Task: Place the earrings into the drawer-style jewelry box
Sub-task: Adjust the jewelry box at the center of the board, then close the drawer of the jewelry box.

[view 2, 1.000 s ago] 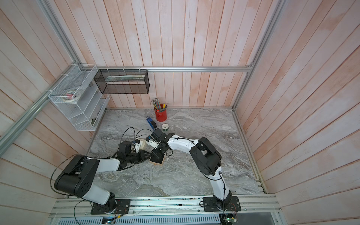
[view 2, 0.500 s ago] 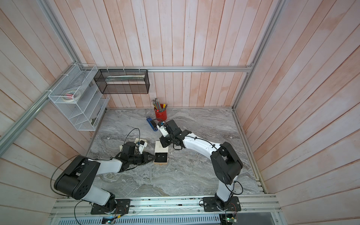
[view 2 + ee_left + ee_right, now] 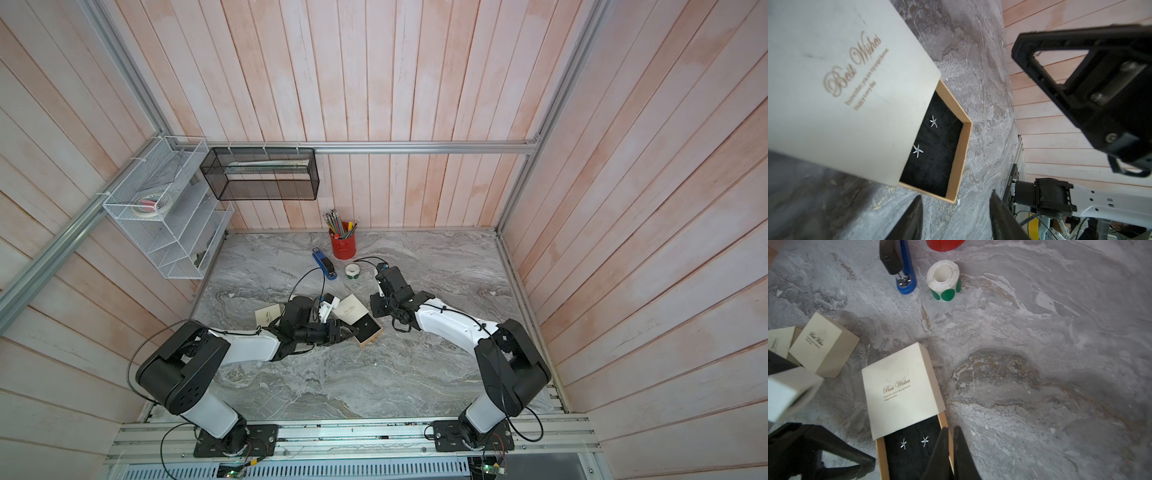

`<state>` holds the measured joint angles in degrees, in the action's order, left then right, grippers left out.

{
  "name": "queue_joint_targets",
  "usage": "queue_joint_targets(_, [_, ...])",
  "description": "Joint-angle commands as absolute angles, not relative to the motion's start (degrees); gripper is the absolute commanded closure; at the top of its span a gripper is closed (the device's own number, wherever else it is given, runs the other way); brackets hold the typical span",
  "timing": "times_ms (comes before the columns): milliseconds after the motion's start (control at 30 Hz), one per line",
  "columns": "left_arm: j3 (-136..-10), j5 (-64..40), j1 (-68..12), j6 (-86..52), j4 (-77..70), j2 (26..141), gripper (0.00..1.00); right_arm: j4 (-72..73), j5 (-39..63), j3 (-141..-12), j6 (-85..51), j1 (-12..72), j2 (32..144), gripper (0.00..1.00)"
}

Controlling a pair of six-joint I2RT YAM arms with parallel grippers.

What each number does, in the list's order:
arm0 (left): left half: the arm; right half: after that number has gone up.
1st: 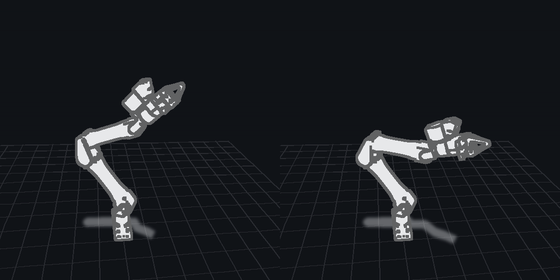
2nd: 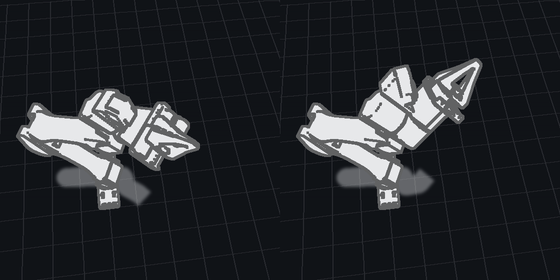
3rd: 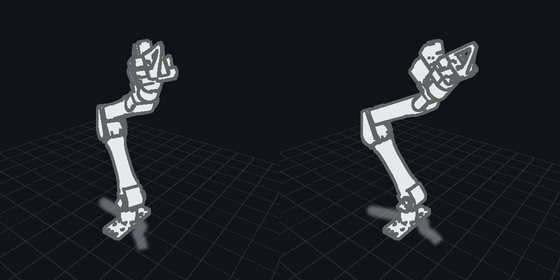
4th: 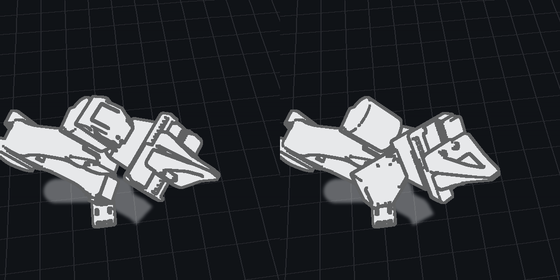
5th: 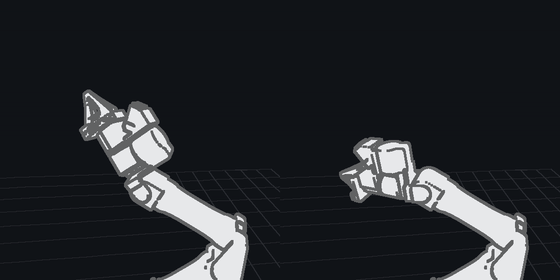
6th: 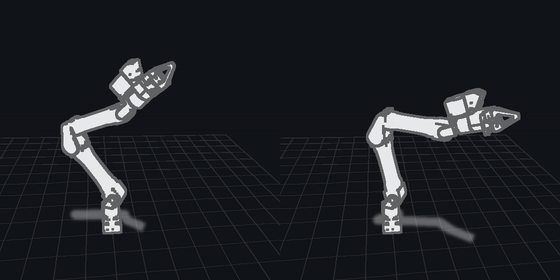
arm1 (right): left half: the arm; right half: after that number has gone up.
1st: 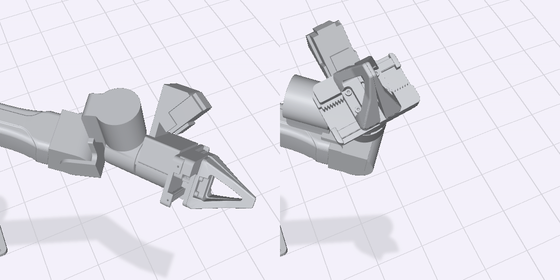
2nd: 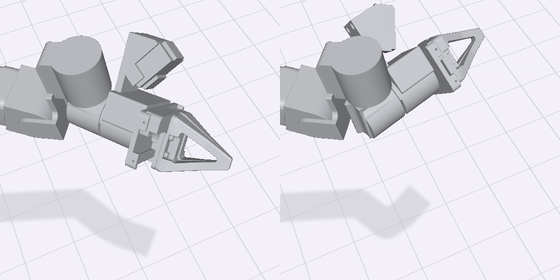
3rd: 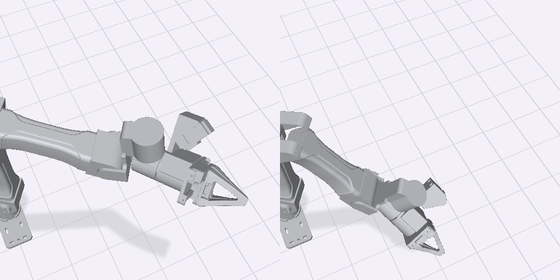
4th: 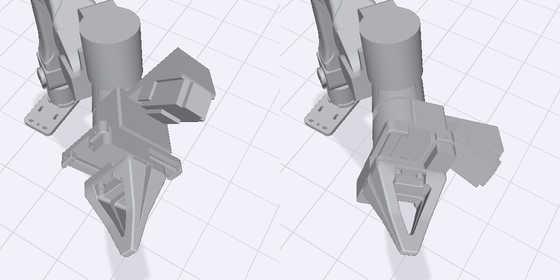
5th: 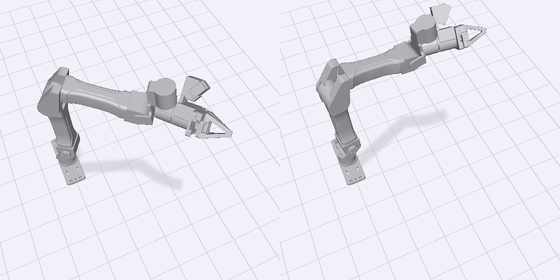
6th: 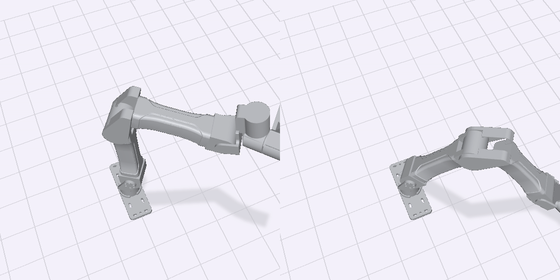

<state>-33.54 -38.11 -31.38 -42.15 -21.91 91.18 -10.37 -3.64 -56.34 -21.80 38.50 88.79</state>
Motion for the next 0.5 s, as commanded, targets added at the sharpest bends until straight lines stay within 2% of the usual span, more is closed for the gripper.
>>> queue_joint_targets(0, [-34.4,-32.8,-31.0,-37.0,-13.0,83.0,0.44,-11.8,-7.4,-54.0,-25.5,38.5,85.9,0.91])
queue_joint_targets(133, [-38.7,-28.4,-25.7,-31.3,-5.2,80.8,0.35,-15.0,-4.3,-50.1,-28.4,38.5,83.7,0.92])
queue_joint_targets(233, [-45.5,-28.0,-21.8,-27.6,-1.0,86.1,0.32,-16.8,0.8,-48.3,-29.6,38.7,83.1,0.93])
queue_joint_targets(467, [-58.1,-26.3,-20.4,-22.2,4.1,98.9,0.29,-15.8,12.3,-46.1,-28.3,41.9,85.6,0.92])
